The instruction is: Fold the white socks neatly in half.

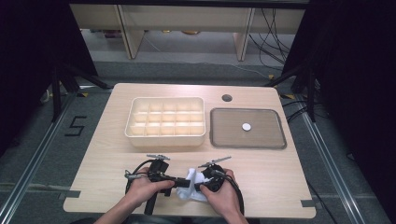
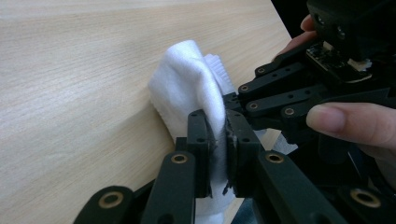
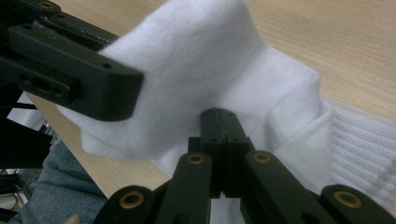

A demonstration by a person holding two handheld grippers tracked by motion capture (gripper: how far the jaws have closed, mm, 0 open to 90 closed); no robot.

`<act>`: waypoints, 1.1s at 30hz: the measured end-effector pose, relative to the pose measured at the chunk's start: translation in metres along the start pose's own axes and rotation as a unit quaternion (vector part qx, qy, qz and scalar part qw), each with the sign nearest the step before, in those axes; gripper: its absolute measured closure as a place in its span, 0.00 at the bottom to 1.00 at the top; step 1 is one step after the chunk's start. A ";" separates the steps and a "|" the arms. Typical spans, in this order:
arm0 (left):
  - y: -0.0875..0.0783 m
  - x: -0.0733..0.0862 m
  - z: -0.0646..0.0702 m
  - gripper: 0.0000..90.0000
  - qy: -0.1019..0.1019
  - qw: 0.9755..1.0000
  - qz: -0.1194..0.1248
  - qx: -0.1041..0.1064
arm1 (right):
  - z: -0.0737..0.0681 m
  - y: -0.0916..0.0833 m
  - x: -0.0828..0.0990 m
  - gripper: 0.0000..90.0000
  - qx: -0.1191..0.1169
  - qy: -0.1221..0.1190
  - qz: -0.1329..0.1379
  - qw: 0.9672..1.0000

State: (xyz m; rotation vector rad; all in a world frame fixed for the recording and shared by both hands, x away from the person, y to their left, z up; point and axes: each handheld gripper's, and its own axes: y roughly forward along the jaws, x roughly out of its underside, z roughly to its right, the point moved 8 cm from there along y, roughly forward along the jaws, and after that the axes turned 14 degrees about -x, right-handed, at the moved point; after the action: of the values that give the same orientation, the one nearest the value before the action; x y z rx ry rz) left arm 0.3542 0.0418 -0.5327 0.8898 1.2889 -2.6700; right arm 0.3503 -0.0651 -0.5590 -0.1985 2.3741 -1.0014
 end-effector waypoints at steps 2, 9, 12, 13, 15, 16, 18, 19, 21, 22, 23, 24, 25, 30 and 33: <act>0.000 -0.001 0.000 0.90 -0.003 1.000 0.005 0.005 | -0.002 0.000 0.000 1.00 0.000 0.000 -0.001 1.000; -0.002 -0.002 -0.003 0.90 0.003 1.000 0.011 0.002 | -0.002 -0.019 -0.006 1.00 0.001 -0.010 0.032 0.999; -0.003 -0.004 -0.004 0.90 0.010 1.000 0.017 -0.010 | 0.005 -0.035 -0.007 1.00 0.008 -0.008 0.052 0.999; -0.002 -0.004 -0.004 0.89 0.017 1.000 0.020 0.002 | 0.013 -0.047 -0.003 1.00 0.027 0.019 0.056 0.998; -0.001 -0.005 -0.002 0.89 0.008 0.999 0.032 -0.013 | 0.026 -0.056 0.001 1.00 0.044 0.019 0.063 0.997; -0.001 -0.005 -0.003 0.89 0.022 0.999 0.030 -0.010 | 0.031 -0.060 0.003 1.00 0.047 0.023 0.063 0.997; -0.001 -0.005 -0.003 0.89 0.027 0.999 0.033 -0.014 | 0.037 -0.063 0.007 0.99 0.049 0.033 0.065 0.996; -0.001 -0.005 -0.003 0.89 0.027 0.999 0.033 -0.014 | 0.040 -0.063 0.009 0.99 0.056 0.035 0.066 0.996; -0.001 -0.005 -0.002 0.89 0.028 0.999 0.035 -0.017 | 0.042 -0.063 0.011 0.99 0.058 0.039 0.064 0.995; -0.001 -0.006 -0.002 0.89 0.031 0.999 0.037 -0.021 | 0.044 -0.062 0.013 0.99 0.054 0.035 0.062 0.996; -0.001 -0.006 -0.002 0.89 0.031 0.999 0.038 -0.022 | 0.044 -0.060 0.013 0.99 0.049 0.029 0.061 0.997; -0.001 -0.006 -0.001 0.89 0.035 0.998 0.037 -0.022 | 0.043 -0.058 0.013 0.99 0.045 0.028 0.062 0.997; -0.001 -0.006 -0.001 0.89 0.037 0.998 0.037 -0.023 | 0.043 -0.057 0.014 1.00 0.047 0.032 0.056 0.997; -0.001 -0.007 -0.001 0.90 0.045 0.998 0.039 -0.032 | 0.044 -0.052 0.014 1.00 0.056 0.021 0.049 0.997; -0.001 -0.007 -0.001 0.90 0.045 0.998 0.038 -0.032 | 0.042 -0.050 0.013 1.00 0.055 0.028 0.050 0.997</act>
State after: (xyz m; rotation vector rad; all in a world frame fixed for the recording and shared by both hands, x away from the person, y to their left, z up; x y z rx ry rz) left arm 0.3603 0.0414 -0.5289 1.0396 1.3206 -2.5433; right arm 0.3584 -0.1314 -0.5535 -0.0102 2.3468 -1.0984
